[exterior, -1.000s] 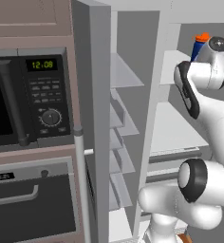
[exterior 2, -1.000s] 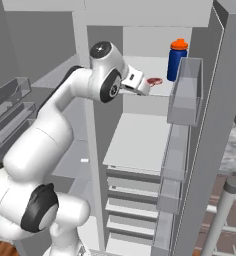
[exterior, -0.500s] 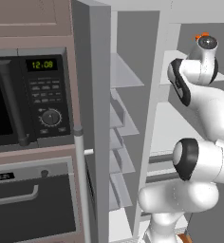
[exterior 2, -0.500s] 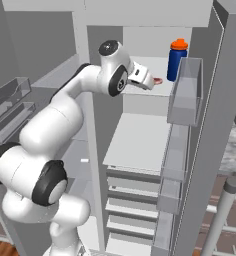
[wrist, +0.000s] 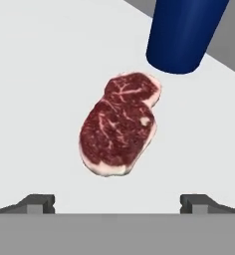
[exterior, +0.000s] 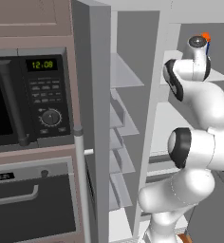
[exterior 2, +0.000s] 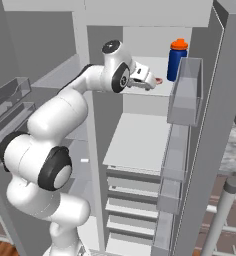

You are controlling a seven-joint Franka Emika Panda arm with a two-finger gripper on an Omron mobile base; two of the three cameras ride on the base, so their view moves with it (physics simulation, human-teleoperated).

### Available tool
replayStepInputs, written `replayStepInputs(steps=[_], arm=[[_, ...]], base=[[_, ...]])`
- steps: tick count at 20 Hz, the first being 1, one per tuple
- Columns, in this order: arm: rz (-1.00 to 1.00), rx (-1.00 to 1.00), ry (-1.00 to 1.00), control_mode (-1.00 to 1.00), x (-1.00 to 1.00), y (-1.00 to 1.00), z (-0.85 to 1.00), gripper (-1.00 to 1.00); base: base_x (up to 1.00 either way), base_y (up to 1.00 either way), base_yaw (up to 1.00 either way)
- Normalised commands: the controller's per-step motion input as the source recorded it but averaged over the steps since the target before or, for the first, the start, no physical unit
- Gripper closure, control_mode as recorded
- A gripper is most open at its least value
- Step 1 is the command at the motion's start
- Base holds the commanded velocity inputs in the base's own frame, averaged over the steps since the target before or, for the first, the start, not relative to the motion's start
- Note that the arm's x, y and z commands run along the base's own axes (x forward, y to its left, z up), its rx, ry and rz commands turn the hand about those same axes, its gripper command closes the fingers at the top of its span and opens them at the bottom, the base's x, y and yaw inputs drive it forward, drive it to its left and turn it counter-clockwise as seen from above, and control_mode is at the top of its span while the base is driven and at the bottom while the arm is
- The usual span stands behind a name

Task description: There's a steak in the fridge that needs to be moved to the freezer for freezing. Pick up the steak from the fridge, place it on any shelf in the freezer, and close the fridge and freezer doors when done.

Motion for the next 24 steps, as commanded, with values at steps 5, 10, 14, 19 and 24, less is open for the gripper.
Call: replayStepInputs(steps=[5,10,14,19,24], arm=[[0.00,-0.01,0.02,-1.00,0.21,-0.16,-0.24,-1.00],[0.00,0.00,0.00,-1.00,0.27,-0.11,-0.36,-1.00],[0.00,0.00,0.02,-1.00,0.35,-0.06,-0.55,-1.00],[0.00,0.00,0.05,-1.00,0.29,-0.01,-0.87,1.00],[0.04,0.00,0.08,-1.00,0.00,0.00,-0.97,1.00]], base=[[0.00,0.00,0.00],[0.00,0.00,0.00],[0.00,0.00,0.00],[0.00,0.00,0.00],[0.00,0.00,0.00]])
